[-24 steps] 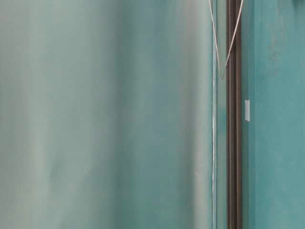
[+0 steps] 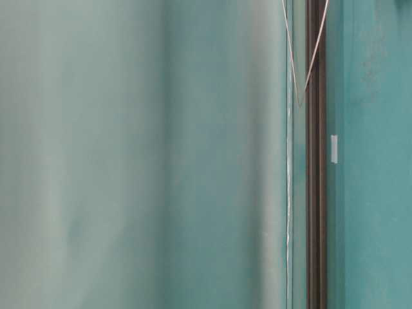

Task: Insert the wire through the hole in the metal fitting.
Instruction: 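Move the right gripper toward the grey wire near the white fixture, then lower the right gripper and grasp the grey wire near its free end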

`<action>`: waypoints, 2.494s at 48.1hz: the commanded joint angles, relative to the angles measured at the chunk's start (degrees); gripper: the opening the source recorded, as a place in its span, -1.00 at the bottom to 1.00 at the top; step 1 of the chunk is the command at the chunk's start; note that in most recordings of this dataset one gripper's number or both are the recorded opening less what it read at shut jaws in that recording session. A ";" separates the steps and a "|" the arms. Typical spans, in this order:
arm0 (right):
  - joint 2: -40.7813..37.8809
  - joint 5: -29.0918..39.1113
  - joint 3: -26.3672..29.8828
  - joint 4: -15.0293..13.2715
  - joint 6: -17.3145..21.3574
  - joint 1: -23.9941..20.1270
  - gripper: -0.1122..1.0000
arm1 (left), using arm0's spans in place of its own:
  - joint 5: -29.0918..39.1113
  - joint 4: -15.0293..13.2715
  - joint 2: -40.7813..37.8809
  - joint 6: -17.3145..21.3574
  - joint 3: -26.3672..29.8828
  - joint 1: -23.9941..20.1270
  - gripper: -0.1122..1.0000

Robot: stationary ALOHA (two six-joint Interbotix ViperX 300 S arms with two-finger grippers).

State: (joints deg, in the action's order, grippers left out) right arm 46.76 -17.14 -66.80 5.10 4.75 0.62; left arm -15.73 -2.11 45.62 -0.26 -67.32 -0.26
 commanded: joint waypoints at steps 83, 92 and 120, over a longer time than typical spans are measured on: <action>-43.86 -7.38 10.02 0.26 10.46 -4.75 0.52 | -36.47 -0.44 -46.93 -1.58 -2.64 0.79 0.81; -46.58 -9.32 10.63 0.26 11.34 -5.01 0.52 | -38.06 -0.44 -50.01 -3.52 -2.02 0.79 0.81; -50.01 -4.13 12.74 0.18 13.36 -5.36 0.50 | -39.64 -0.44 -52.21 -5.19 -0.79 0.88 0.81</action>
State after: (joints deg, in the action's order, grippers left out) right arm -3.25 -22.59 -55.11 5.19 17.84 -4.39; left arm -54.76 -2.46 -7.03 -5.36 -68.55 0.44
